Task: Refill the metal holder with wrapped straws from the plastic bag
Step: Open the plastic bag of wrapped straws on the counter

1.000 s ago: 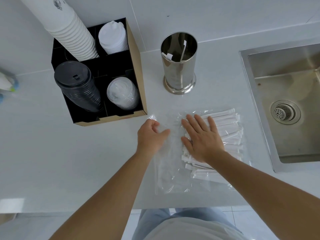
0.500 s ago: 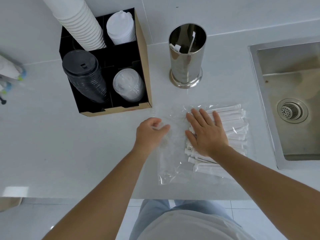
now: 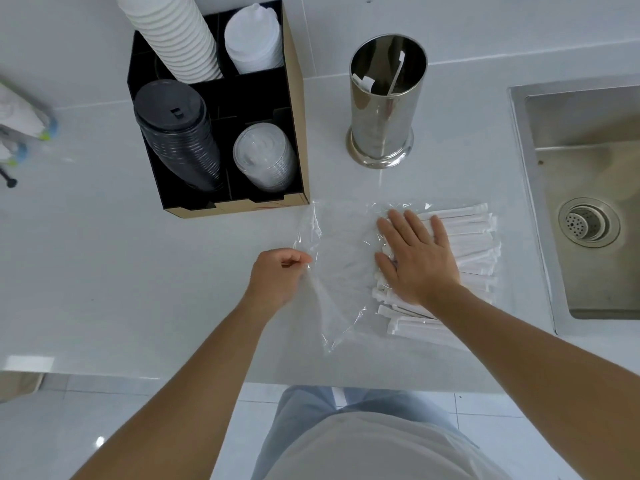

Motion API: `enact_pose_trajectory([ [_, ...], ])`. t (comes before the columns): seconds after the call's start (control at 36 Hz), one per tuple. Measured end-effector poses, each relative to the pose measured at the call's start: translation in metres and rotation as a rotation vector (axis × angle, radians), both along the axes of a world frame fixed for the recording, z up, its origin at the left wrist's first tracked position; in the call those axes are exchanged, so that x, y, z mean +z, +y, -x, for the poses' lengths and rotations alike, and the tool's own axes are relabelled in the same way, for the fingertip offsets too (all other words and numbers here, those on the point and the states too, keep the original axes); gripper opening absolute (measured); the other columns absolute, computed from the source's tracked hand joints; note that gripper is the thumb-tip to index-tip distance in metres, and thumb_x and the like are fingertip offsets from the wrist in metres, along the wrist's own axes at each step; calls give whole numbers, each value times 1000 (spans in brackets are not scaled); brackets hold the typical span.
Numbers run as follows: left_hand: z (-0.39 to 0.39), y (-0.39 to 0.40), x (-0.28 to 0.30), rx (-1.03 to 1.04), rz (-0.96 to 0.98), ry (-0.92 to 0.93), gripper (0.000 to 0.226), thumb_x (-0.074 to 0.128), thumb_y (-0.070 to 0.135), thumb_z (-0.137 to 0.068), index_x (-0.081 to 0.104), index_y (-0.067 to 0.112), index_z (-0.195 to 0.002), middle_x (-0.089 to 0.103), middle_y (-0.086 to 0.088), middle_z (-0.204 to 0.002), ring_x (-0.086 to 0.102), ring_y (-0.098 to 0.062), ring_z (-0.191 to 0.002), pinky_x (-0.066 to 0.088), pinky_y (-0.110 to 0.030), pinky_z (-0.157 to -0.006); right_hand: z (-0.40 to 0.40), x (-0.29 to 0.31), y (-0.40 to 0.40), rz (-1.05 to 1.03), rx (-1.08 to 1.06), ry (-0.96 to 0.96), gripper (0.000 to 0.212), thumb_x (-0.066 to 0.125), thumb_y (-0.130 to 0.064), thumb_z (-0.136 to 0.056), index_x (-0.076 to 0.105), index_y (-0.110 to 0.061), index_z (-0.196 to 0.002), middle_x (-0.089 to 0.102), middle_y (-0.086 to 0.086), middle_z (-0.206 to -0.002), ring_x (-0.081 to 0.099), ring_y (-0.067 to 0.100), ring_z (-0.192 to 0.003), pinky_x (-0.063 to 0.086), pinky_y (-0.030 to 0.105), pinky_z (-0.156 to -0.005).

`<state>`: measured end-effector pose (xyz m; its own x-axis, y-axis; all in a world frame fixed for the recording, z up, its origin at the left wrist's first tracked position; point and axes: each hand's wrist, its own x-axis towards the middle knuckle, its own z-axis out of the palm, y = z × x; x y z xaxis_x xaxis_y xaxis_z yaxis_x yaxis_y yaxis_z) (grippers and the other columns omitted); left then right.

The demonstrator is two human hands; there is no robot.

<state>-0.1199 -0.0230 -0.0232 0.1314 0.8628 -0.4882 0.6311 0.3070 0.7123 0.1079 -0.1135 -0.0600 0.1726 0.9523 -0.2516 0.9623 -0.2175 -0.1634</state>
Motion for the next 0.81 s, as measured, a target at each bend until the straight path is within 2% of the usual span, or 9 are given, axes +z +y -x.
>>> enact_pose_trajectory([
  [0.08, -5, -5, 2, 74, 23, -57, 23, 61, 10, -87, 72, 25, -73, 64, 11, -58, 58, -2, -52, 47, -14, -54, 0, -1, 0, 0, 1, 1, 64, 19, -51, -96, 23, -25, -155, 23, -2, -163, 16, 23, -150, 3, 51, -120],
  [0.17, -15, -14, 2, -5, 0, 14, 5, 70, 31, -80, 69, 29, -84, 64, 11, -71, 59, -1, -56, 47, -15, -54, -1, -1, 0, -7, -1, 1, 63, 21, -51, -97, 24, -24, -154, 23, -2, -163, 17, 23, -150, 3, 51, -120],
  [0.22, -17, -22, 0, -92, -45, 116, 23, 73, 35, -72, 64, 33, -93, 59, 9, -77, 59, -6, -66, 50, -23, -59, -1, -1, 0, -10, -1, -3, 64, 21, -51, -97, 25, -24, -154, 24, -2, -163, 18, 23, -150, 4, 51, -120],
  [0.33, -16, -30, 1, -211, -68, 198, 27, 64, 19, -77, 58, 37, -97, 61, 8, -75, 61, -13, -71, 54, -28, -61, 0, -1, 0, -7, 2, -1, 65, 18, -52, -96, 25, -24, -154, 24, -2, -163, 17, 23, -150, 4, 51, -120],
  [0.42, -9, -28, 2, -165, -47, 185, 19, 59, 11, -79, 62, 30, -80, 64, 7, -69, 60, -12, -64, 50, -20, -49, -1, -1, 0, -6, 6, -5, 65, 18, -52, -96, 24, -24, -154, 23, -2, -163, 16, 23, -150, 3, 51, -120],
  [0.5, 6, -20, 3, -111, 4, 150, 19, 65, 11, -79, 68, 26, -68, 66, 7, -66, 57, -7, -58, 40, -11, -42, -1, -2, 0, -10, 4, 1, 64, 18, -51, -96, 25, -25, -154, 24, -2, -162, 17, 23, -150, 3, 51, -120],
  [0.58, 21, -11, 5, -83, 97, 96, 17, 70, 8, -80, 71, 21, -70, 66, 6, -63, 59, -7, -57, 45, -16, -49, -1, -3, 0, -6, 6, 4, 64, 17, -51, -95, 24, -25, -154, 23, -2, -163, 15, 23, -150, 3, 51, -120],
  [0.69, 27, -10, 7, -30, 178, -25, 15, 67, -2, -84, 69, 10, -76, 65, -4, -66, 64, -10, -54, 57, -24, -60, -1, -2, 0, -6, 5, 5, 67, 14, -52, -94, 23, -25, -155, 22, -2, -163, 14, 22, -150, 2, 50, -120],
  [0.81, 16, -14, 9, 38, 209, -59, 8, 68, 11, -81, 71, 16, -75, 65, -1, -64, 63, -15, -56, 56, -27, -62, -1, -2, 0, -3, 9, 1, 68, 13, -52, -93, 24, -25, -154, 23, -2, -163, 14, 22, -150, 2, 51, -120],
])
